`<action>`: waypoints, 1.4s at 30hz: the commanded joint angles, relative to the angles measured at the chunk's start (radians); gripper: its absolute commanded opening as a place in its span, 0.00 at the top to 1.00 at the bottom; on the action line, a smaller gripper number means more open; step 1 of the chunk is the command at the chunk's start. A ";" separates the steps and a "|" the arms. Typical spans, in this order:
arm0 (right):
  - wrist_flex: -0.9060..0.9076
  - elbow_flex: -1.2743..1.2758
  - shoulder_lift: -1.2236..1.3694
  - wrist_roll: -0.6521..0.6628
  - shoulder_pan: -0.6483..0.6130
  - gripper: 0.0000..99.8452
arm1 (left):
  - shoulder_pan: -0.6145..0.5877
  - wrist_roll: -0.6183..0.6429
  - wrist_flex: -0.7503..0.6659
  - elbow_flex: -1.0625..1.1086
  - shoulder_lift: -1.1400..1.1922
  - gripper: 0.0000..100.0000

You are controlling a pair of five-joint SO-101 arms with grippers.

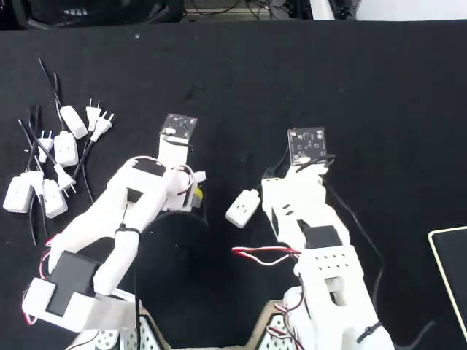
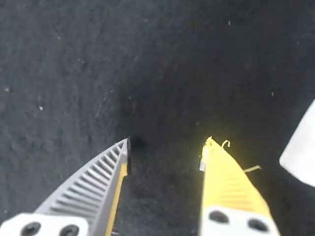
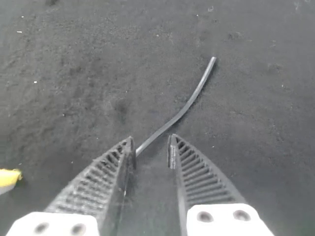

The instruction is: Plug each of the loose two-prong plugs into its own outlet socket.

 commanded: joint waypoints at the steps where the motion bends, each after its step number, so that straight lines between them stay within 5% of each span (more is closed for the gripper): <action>1: -0.006 -0.004 0.028 0.000 -0.118 0.88 | -0.064 0.121 -0.015 0.018 -0.040 0.76; 7: 0.028 -0.125 0.262 0.000 -0.222 0.88 | -0.243 0.207 -0.017 0.022 -0.040 0.76; 14: 0.140 -0.320 0.542 -0.003 -0.222 0.88 | -0.275 0.207 -0.017 0.022 -0.034 0.76; 25: 0.319 -0.427 0.558 0.000 -0.180 0.88 | -0.277 0.204 -0.020 0.021 -0.031 0.76; 31: 0.376 -0.371 0.552 0.114 -0.175 0.76 | -0.277 0.201 -0.049 0.027 -0.031 0.76; 42: 0.434 -0.435 0.452 0.132 -0.239 0.81 | -0.275 0.199 -0.084 0.045 -0.031 0.76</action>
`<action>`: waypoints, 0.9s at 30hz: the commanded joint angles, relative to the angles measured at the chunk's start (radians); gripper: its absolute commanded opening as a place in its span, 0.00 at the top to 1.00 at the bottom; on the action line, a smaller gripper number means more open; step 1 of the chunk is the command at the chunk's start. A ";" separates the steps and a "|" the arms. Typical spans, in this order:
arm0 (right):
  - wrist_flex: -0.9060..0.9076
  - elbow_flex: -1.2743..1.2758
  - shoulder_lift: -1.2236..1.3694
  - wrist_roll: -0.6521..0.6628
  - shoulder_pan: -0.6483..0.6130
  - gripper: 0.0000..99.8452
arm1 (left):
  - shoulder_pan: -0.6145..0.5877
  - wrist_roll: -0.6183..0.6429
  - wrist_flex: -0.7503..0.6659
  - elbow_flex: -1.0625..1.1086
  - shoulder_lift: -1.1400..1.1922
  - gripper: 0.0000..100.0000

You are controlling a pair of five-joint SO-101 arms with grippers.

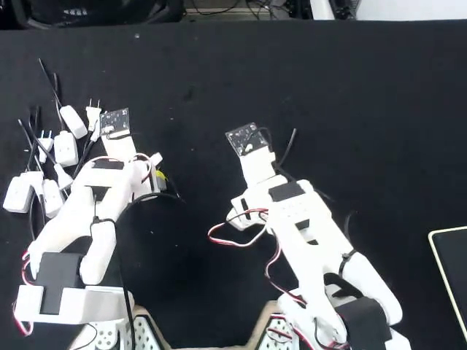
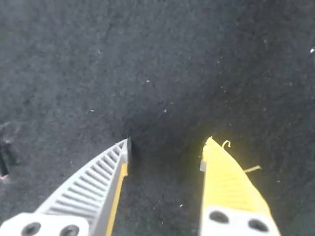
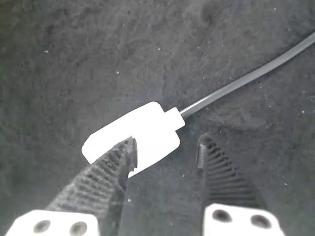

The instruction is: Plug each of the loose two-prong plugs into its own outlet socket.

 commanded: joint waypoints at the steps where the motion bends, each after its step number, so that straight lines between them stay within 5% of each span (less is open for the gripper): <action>1: 0.077 -0.070 -0.108 0.005 -0.068 0.81 | -0.010 0.005 -0.009 -0.005 -0.028 0.76; 5: 0.054 -0.018 -0.228 -0.069 -0.157 0.81 | -0.012 0.005 -0.011 -0.005 -0.028 0.76; 13: -0.282 0.286 -0.257 -0.167 -0.163 0.81 | -0.008 0.005 -0.012 -0.005 -0.028 0.76; 27: 0.034 0.189 -0.257 0.112 0.218 0.81 | -0.008 0.005 -0.011 -0.005 -0.028 0.76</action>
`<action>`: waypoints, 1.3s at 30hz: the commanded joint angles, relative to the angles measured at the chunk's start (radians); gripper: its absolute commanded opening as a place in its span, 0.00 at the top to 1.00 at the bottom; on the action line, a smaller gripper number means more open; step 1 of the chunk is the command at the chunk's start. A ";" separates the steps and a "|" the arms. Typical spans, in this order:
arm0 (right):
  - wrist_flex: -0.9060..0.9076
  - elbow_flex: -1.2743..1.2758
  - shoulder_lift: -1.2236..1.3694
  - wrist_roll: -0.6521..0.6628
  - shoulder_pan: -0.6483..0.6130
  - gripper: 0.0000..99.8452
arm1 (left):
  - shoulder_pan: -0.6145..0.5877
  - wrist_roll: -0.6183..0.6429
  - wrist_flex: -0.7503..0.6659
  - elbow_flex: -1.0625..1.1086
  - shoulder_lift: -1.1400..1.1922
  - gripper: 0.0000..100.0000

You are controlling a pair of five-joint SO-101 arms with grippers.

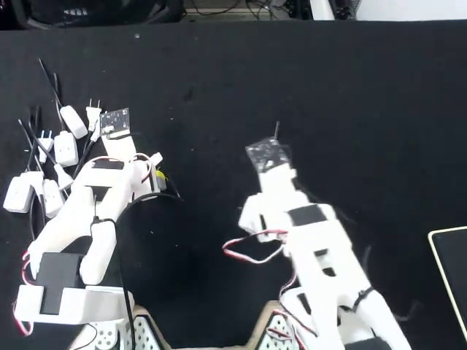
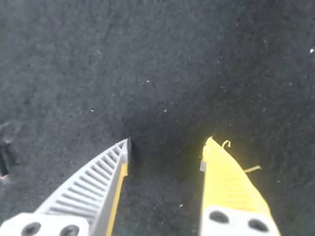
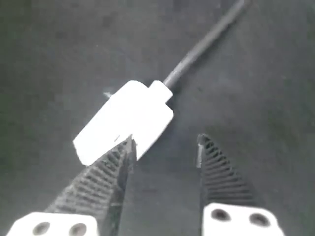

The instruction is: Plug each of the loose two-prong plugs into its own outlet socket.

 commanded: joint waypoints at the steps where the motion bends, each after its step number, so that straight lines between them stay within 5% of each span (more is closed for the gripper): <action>1: 0.031 -0.027 -0.004 0.054 0.130 0.81 | -0.008 0.005 -0.011 -0.005 -0.028 0.76; 10: 0.229 -0.216 -0.004 0.038 0.152 0.81 | -0.012 0.005 -0.009 -0.005 -0.028 0.76; 16: 0.371 -0.389 0.001 -0.236 0.095 0.81 | -0.005 0.005 -0.012 -0.005 -0.028 0.76; 27: 0.230 -0.248 0.005 -0.308 -0.127 0.81 | -0.012 0.005 -0.012 -0.005 -0.028 0.76; 39: 0.021 -0.070 0.007 -0.308 -0.127 0.80 | -0.012 0.005 -0.011 -0.005 -0.028 0.76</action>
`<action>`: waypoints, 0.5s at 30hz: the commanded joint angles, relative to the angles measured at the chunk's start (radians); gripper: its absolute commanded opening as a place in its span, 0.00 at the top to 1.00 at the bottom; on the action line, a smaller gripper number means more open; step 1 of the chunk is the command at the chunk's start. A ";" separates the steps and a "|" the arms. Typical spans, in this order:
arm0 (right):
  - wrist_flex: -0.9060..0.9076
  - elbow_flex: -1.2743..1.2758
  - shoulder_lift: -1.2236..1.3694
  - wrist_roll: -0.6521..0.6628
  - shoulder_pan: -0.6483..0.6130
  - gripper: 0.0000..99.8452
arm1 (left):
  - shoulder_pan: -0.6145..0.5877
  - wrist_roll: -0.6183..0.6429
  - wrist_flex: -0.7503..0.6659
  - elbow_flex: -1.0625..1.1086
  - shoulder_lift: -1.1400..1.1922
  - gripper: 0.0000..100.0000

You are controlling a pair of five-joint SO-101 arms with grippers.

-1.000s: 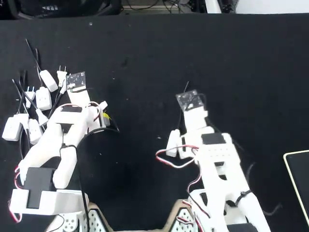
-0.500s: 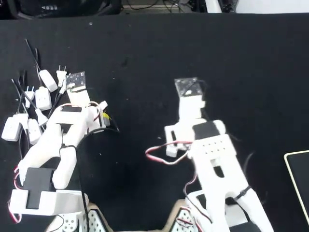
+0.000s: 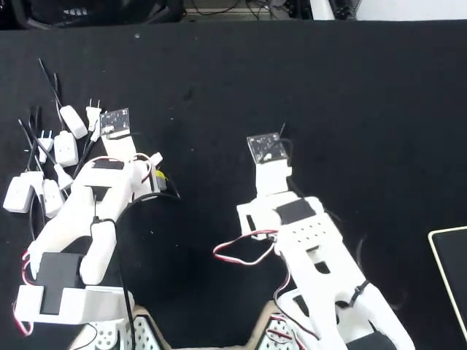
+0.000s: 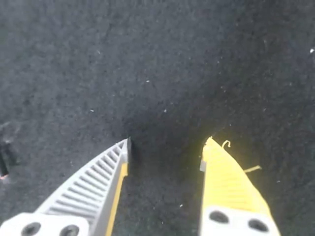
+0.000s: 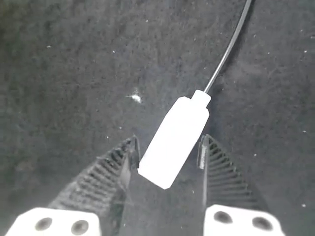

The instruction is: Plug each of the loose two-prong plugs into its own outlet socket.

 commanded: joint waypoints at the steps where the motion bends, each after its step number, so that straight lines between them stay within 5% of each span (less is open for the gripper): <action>1: -0.058 0.018 -0.005 -0.008 -0.008 0.80 | -0.013 0.003 -0.011 -0.005 -0.028 0.76; 11: -0.057 0.042 -0.004 0.055 0.084 0.82 | -0.013 0.003 -0.008 -0.005 -0.028 0.76; 15: -0.064 0.041 -0.007 0.167 0.206 0.97 | -0.013 0.003 -0.008 -0.005 -0.028 0.76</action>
